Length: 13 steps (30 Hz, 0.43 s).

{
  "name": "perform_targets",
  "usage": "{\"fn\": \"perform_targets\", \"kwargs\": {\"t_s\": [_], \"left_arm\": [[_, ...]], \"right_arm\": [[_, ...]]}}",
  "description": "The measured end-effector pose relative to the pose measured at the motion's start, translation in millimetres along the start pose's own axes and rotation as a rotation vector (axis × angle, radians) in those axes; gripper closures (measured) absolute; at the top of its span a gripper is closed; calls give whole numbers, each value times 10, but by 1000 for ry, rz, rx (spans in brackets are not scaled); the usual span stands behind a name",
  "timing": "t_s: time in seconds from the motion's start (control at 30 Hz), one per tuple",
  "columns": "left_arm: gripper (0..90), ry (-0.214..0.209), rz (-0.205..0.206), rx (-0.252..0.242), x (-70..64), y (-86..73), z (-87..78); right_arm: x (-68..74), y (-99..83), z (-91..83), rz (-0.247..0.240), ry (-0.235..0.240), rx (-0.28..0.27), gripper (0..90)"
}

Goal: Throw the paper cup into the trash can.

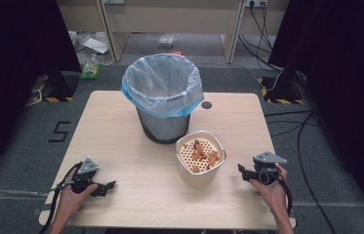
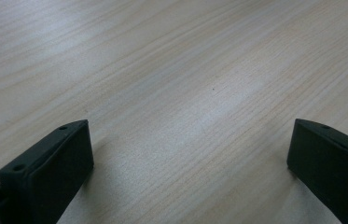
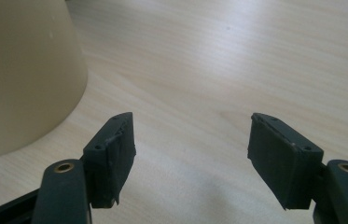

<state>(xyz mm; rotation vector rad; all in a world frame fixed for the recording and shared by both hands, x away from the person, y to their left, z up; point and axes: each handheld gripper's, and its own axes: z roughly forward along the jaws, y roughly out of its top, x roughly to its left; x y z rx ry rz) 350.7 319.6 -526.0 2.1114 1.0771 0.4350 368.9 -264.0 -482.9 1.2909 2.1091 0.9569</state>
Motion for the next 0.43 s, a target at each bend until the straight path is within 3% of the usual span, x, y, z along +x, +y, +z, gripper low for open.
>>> {"fn": "perform_targets", "kwargs": {"t_s": [0.2, 0.27, 0.37, 0.43], "left_arm": [[0, 0, 0, 0, 0, 0, 0], [0, -1, 1, 0, 0, 0, -1], [0, -1, 0, 0, -1, -1, 0], [0, 0, 1, 0, -1, -1, -1]], "right_arm": [[68, -68, 100, -47, -8, 72, 302], [75, -130, 175, -71, 3, 133, 284], [24, -173, 201, -4, 45, 108, 266], [11, -181, 206, 3, 45, 104, 241]]}}
